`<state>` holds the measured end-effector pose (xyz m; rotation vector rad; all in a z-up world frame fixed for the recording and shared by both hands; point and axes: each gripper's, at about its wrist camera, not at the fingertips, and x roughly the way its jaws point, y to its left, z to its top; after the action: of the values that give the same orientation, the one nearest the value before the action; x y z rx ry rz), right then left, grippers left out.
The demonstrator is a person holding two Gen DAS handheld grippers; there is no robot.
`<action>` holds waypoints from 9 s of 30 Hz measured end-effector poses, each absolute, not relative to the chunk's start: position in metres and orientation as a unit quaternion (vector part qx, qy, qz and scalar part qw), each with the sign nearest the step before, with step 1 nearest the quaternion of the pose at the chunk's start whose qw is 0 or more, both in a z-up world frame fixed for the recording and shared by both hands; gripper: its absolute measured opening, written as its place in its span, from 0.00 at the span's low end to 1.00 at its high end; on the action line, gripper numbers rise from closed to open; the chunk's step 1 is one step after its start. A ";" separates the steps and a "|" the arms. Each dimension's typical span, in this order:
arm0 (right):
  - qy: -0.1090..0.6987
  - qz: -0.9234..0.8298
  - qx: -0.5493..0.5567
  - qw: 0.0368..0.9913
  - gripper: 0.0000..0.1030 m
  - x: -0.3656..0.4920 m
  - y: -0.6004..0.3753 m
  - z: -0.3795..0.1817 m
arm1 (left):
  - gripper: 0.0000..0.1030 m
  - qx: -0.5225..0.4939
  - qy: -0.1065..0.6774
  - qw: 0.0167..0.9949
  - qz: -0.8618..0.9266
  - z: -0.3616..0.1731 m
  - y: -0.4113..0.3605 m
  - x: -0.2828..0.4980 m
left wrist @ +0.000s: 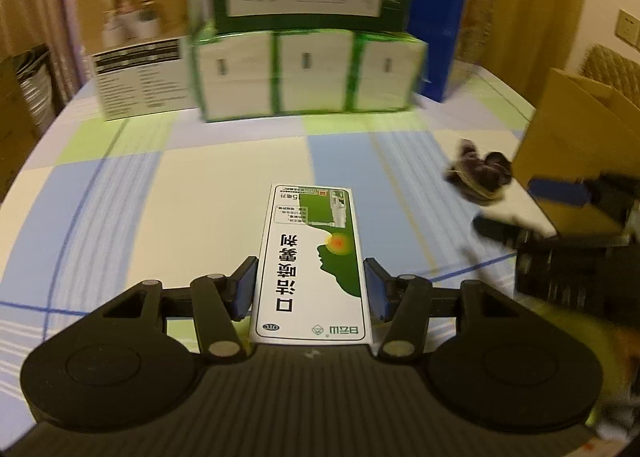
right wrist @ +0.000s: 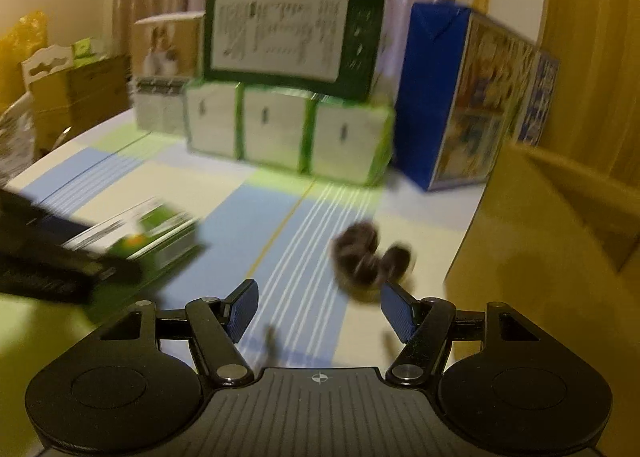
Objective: Organize objects
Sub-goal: 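Grasp the green-and-white medicine box with left tool while right tool approaches the scrunchie, then close the right tool on the dark brown fabric scrunchie, then lift the medicine box and scrunchie and carry both toward the cardboard box, then lower both held items over the open cardboard box, then open both tools to drop the medicine box and scrunchie into the box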
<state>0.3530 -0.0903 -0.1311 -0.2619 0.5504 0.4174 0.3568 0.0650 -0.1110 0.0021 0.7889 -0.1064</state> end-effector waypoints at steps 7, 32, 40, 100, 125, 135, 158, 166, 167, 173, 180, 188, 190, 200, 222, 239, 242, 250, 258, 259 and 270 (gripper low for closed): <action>0.277 0.161 -0.127 0.939 0.64 0.393 -0.081 -0.142 | 0.50 -0.011 0.380 0.924 -0.048 -0.115 0.073 0.355; 0.364 0.234 -0.093 0.897 0.17 0.308 -0.087 -0.124 | 0.56 0.022 0.367 0.928 -0.059 -0.122 0.058 0.354; 0.373 0.225 -0.095 0.895 0.17 0.295 -0.095 -0.128 | 0.50 0.036 0.382 0.922 -0.048 -0.126 0.050 0.356; 0.365 0.211 -0.031 0.906 0.21 0.209 -0.143 -0.082 | 0.49 -0.014 0.392 0.919 -0.047 -0.075 0.015 0.229; 0.316 0.193 -0.009 0.929 0.21 0.061 -0.245 0.029 | 0.49 -0.026 0.350 0.935 -0.051 0.031 -0.055 0.058; 0.307 0.183 -0.006 0.934 0.21 0.043 -0.267 0.040 | 0.49 -0.012 0.339 0.939 -0.060 0.046 -0.071 0.041; 0.303 0.165 0.008 0.939 0.21 0.043 -0.293 0.045 | 0.49 -0.004 0.342 0.937 -0.076 0.051 -0.093 0.040; 0.304 0.153 0.013 0.940 0.21 0.045 -0.305 0.044 | 0.49 -0.003 0.346 0.935 -0.082 0.047 -0.099 0.040; 0.304 0.152 0.013 0.940 0.21 0.045 -0.306 0.044 | 0.49 -0.003 0.346 0.935 -0.083 0.047 -0.100 0.040; 0.304 0.146 0.017 0.941 0.21 0.045 -0.314 0.044 | 0.49 -0.001 0.348 0.934 -0.086 0.045 -0.104 0.040; 0.304 0.139 0.020 0.942 0.21 0.047 -0.322 0.044 | 0.49 0.000 0.350 0.933 -0.090 0.043 -0.109 0.043; 0.302 0.124 0.026 0.945 0.21 0.054 -0.341 0.045 | 0.49 0.001 0.352 0.930 -0.109 0.044 -0.128 0.053; 0.302 0.120 0.026 0.945 0.21 0.056 -0.347 0.045 | 0.49 0.003 0.350 0.930 -0.113 0.044 -0.134 0.057; 0.298 0.103 0.028 0.949 0.21 0.071 -0.372 0.048 | 0.49 0.012 0.347 0.928 -0.136 0.050 -0.169 0.081; 0.302 0.111 0.013 0.947 0.21 0.128 -0.389 0.048 | 0.49 0.021 0.349 0.925 -0.152 0.048 -0.204 0.137; 0.317 0.133 0.008 0.939 0.21 0.220 -0.388 0.048 | 0.49 0.023 0.357 0.921 -0.154 0.044 -0.224 0.220; 0.321 0.135 0.009 0.937 0.21 0.229 -0.388 0.045 | 0.49 0.025 0.359 0.920 -0.156 0.041 -0.228 0.228; 0.332 0.133 0.013 0.934 0.21 0.246 -0.388 0.035 | 0.49 0.020 0.369 0.916 -0.158 0.033 -0.230 0.248; 0.337 0.128 0.023 0.933 0.21 0.255 -0.390 0.031 | 0.48 0.011 0.370 0.915 -0.161 0.026 -0.231 0.264; 0.338 0.128 0.025 0.932 0.21 0.255 -0.391 0.031 | 0.49 0.010 0.373 0.914 -0.161 0.025 -0.231 0.267; 0.350 0.147 0.044 0.924 0.21 0.247 -0.389 0.028 | 0.58 -0.023 0.357 0.924 -0.136 0.041 -0.195 0.255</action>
<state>0.2470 -0.3888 0.0278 0.0904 0.7185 0.3020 0.2550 -0.1949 0.0407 -0.0480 0.7317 -0.2793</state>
